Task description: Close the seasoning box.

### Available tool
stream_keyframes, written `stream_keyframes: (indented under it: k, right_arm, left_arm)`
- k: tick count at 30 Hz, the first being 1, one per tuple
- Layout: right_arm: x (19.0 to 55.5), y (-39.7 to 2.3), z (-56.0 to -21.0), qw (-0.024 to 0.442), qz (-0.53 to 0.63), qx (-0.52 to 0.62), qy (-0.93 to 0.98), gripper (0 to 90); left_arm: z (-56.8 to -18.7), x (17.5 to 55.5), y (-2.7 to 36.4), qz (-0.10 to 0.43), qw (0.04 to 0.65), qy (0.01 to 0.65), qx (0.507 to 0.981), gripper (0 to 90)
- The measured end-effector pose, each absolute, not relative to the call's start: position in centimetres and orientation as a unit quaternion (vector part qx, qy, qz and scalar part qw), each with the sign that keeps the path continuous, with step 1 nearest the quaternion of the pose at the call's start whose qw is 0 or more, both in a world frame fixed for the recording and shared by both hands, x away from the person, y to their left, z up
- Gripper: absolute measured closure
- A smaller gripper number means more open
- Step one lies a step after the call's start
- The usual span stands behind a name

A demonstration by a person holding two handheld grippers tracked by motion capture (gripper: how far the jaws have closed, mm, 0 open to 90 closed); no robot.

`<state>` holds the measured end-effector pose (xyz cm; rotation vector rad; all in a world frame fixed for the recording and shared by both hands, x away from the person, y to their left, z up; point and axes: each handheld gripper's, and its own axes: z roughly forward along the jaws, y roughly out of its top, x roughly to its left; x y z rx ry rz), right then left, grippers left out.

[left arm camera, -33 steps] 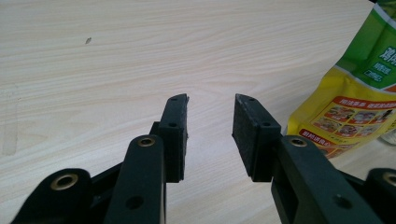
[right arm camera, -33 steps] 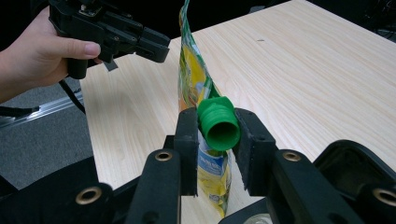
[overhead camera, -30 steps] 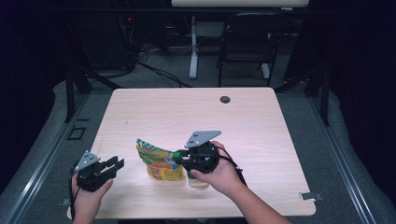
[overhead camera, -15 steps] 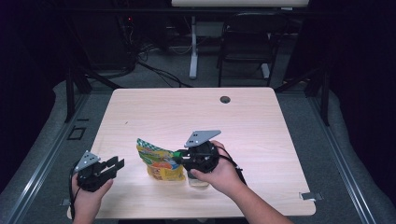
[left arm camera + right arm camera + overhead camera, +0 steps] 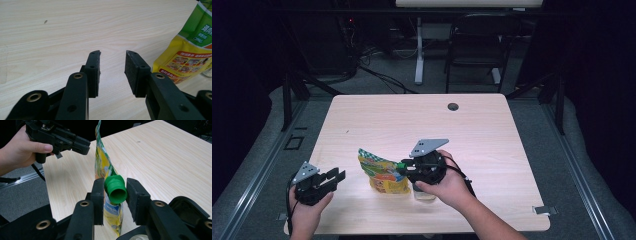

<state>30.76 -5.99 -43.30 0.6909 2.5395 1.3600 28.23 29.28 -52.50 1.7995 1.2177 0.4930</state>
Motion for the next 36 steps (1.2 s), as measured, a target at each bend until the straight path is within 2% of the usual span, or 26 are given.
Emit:
stream_keyframes:
  k: [8, 21, 36]
  right_arm:
    - [30.8, -5.6, -42.3, 0.094, 0.458, 0.229, 0.854, 63.6]
    - [31.6, -3.9, -40.0, 0.092, 0.452, 0.223, 0.859, 63.3]
    - [33.0, -0.4, -39.0, 0.072, 0.426, 0.208, 0.877, 63.4]
  left_arm:
    - [-52.4, 28.2, 29.3, 0.199, 0.442, 0.49, 0.725, 65.0]
    - [-52.4, 28.2, 29.3, 0.2, 0.443, 0.488, 0.725, 65.0]
    - [-52.4, 28.2, 29.3, 0.196, 0.439, 0.488, 0.729, 65.0]
